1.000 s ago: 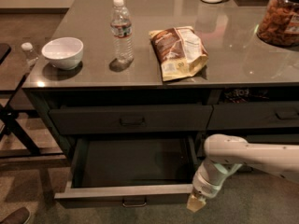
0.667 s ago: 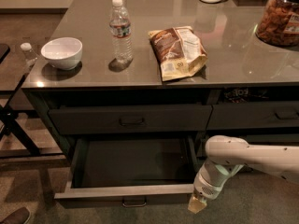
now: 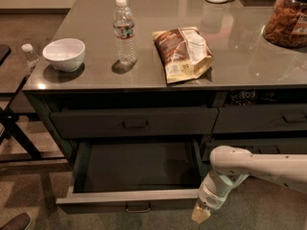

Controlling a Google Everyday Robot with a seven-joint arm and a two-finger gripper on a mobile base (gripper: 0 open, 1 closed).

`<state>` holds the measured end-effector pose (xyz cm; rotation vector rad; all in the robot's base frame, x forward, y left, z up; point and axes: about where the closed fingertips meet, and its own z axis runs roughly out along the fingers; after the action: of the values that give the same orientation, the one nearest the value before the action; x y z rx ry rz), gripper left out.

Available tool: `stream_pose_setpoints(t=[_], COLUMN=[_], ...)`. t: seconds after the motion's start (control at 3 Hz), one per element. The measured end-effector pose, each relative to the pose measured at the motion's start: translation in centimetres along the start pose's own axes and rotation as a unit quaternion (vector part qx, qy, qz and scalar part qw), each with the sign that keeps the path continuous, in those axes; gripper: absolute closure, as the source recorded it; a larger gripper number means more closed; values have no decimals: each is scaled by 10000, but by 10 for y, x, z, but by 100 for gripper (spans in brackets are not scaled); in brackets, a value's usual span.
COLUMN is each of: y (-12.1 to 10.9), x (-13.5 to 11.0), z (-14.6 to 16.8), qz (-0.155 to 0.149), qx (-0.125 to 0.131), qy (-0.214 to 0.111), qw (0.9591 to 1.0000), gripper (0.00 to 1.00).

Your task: Close middle drawer

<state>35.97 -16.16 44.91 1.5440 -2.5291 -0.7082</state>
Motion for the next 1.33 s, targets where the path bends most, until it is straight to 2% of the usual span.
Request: stream_pose_setpoints(t=[0.33, 0.67, 1.0, 1.33], y=[-15, -40, -44, -59], x=[2, -12, -15, -30], z=[21, 28, 26, 21], qz=[92, 43, 28, -40], qx=[-20, 136, 210, 327], qy=[-77, -177, -195, -235], qw=[9999, 9997, 9996, 9992], gripper=[100, 100, 100, 100])
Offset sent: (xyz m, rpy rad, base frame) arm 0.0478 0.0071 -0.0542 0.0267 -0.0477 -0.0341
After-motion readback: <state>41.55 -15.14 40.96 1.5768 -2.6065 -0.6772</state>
